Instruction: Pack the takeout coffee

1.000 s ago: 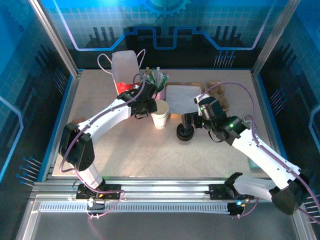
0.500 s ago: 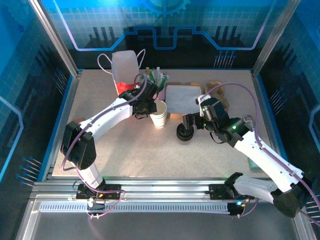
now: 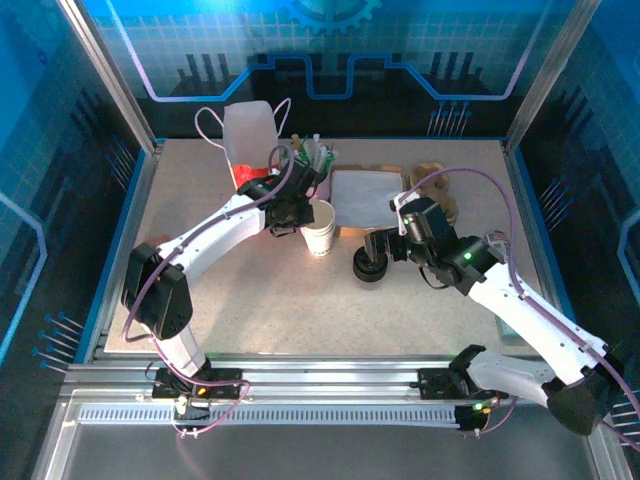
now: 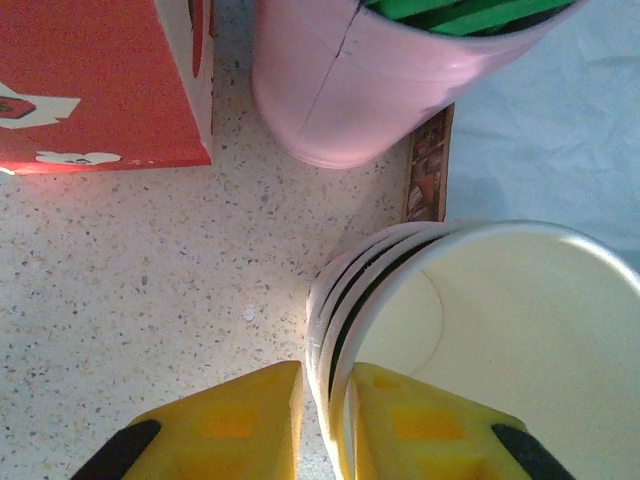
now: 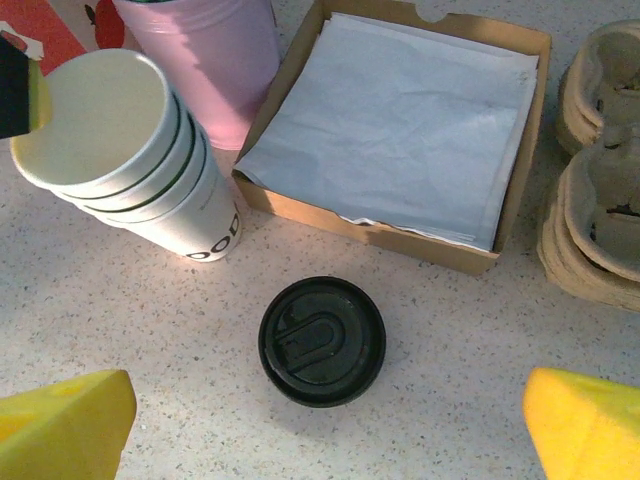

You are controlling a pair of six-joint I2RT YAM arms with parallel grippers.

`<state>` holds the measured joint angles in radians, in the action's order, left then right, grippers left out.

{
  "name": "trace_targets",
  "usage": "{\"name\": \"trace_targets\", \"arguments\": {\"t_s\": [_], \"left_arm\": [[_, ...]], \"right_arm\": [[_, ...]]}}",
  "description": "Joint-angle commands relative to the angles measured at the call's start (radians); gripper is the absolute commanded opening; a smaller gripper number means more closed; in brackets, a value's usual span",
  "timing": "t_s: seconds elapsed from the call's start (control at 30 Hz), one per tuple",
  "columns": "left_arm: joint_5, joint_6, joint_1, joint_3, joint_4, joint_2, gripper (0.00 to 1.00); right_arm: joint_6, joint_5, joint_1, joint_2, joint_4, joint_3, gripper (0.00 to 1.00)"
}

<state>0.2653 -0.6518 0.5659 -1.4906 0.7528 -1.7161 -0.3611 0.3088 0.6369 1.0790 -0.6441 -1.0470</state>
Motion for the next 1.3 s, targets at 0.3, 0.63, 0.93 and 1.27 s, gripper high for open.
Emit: {"name": "trace_targets", "arguments": {"t_s": [0.3, 0.63, 0.93, 1.27], "left_arm": [[0.018, 0.008, 0.018, -0.034, 0.031, -0.007, 0.19], [0.021, 0.015, 0.023, -0.065, 0.048, -0.018, 0.12], [0.026, 0.008, 0.024, -0.069, 0.054, -0.012, 0.00], [0.019, -0.024, 0.023, -0.033, -0.002, 0.040, 0.00]], "right_arm": [[0.014, -0.007, 0.023, -0.010, -0.022, 0.002, 1.00], [0.016, -0.002, 0.027, -0.013, -0.026, 0.007, 1.00], [0.025, -0.004, 0.028, -0.006, -0.025, 0.008, 1.00], [0.036, -0.005, 0.028, 0.007, -0.028, 0.006, 1.00]]}}
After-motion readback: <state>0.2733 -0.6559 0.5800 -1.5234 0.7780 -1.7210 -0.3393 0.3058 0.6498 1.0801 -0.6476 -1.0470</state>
